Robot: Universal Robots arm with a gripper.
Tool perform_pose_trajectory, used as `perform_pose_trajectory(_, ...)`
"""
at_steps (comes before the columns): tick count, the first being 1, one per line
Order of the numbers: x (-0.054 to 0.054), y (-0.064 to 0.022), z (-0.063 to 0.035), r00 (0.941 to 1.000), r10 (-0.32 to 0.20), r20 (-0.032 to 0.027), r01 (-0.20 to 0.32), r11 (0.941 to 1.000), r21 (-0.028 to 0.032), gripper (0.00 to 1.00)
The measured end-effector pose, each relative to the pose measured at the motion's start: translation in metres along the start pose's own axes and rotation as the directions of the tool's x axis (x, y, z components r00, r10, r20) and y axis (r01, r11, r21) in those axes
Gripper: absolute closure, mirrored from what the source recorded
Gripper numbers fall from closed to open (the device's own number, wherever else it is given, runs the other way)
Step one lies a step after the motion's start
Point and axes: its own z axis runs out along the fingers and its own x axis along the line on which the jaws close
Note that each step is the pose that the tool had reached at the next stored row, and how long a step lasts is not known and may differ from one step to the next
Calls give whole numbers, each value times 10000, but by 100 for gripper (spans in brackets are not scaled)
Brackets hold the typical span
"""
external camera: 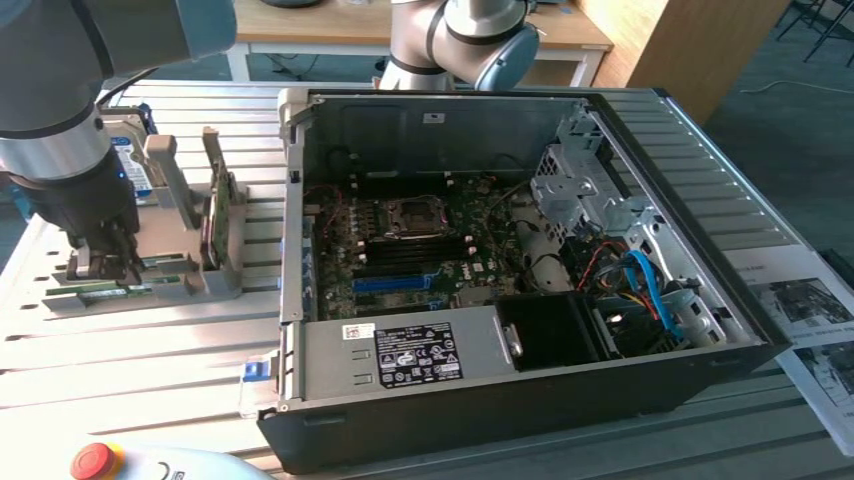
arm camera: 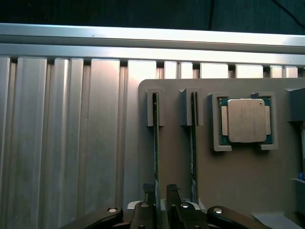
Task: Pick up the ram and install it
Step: 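Pick up the ram and move it above insertion slot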
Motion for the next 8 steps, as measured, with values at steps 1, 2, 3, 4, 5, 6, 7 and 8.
perform_pose_trajectory(1,0,0,0,10000,0,-1,0,10000,0,76)
perform_pose_trajectory(2,0,0,0,10000,0,-1,0,10000,0,76)
perform_pose_trajectory(3,0,0,0,10000,0,-1,0,10000,0,76)
perform_pose_trajectory(4,0,0,0,10000,-1,-1,1,10000,-1,76)
perform_pose_trajectory(5,-1,0,0,10000,-12,-1,12,10000,-1,76)
perform_pose_trajectory(6,0,0,1,10000,-40,-3,40,10000,-1,76)
perform_pose_trajectory(7,0,0,1,10000,-78,-5,78,10000,-2,76)
perform_pose_trajectory(8,0,0,1,9999,-118,-7,118,9999,-3,76)
